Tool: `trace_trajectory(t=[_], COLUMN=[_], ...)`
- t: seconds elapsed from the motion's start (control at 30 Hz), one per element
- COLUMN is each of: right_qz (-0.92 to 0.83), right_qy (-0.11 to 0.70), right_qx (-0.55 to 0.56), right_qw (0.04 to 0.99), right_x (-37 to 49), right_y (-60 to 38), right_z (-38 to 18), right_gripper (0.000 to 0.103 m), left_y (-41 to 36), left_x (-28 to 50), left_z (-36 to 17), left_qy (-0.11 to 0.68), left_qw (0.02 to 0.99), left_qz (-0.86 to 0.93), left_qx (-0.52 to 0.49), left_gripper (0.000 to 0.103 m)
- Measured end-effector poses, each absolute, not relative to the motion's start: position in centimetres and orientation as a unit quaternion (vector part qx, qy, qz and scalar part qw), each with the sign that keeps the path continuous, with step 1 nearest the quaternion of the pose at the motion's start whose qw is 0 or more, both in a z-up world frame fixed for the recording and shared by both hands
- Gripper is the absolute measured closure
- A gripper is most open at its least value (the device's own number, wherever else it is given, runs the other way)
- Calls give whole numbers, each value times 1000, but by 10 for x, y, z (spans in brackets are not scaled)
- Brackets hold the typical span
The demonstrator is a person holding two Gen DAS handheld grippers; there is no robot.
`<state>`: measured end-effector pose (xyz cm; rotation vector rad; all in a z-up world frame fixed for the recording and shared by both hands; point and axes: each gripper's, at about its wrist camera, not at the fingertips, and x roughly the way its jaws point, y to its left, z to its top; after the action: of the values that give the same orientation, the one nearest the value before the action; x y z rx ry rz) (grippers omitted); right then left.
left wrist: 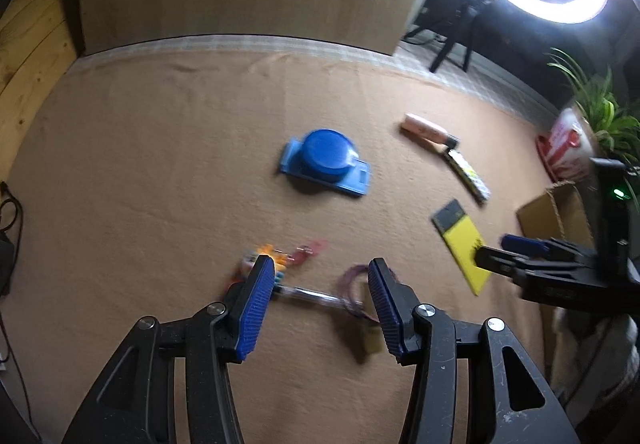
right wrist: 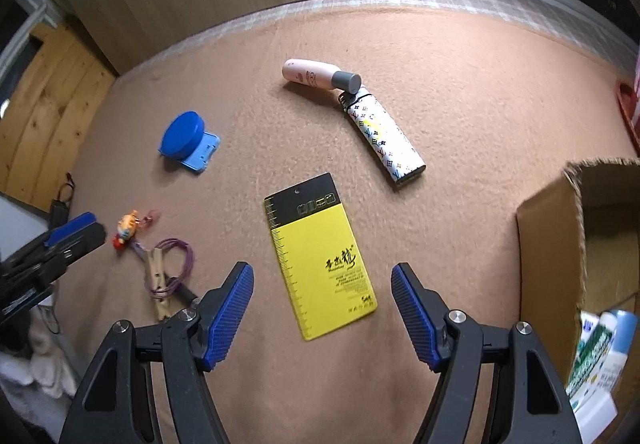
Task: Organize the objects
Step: 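Grasp the yellow notebook card with the right gripper while the left reaches the wooden clothespin, then carry the yellow card with the right gripper into the box and release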
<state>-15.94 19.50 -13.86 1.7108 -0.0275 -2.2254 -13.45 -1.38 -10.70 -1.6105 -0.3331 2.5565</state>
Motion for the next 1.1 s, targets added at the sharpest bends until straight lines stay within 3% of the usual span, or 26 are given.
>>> trace_trajectory(t=[0.47,0.57,1.1], right_qz=[-766,-769,-794], right_qy=[99,123,25], right_qx=[609,605,586], right_qw=[177,167,158], right_x=[-167,-165,-122], right_y=[166,165,211], right_z=[-153,-151,-119], right_gripper=[36,53,56], left_y=[10,-2,-22], left_x=[-116,-111,-87], left_z=[-114,-113,-129], left_qy=[-106,-115,-133], left_qw=[82,74,63], left_qz=[833,834,821], left_qx=[-537,-535,-551], left_gripper=[50,50,51])
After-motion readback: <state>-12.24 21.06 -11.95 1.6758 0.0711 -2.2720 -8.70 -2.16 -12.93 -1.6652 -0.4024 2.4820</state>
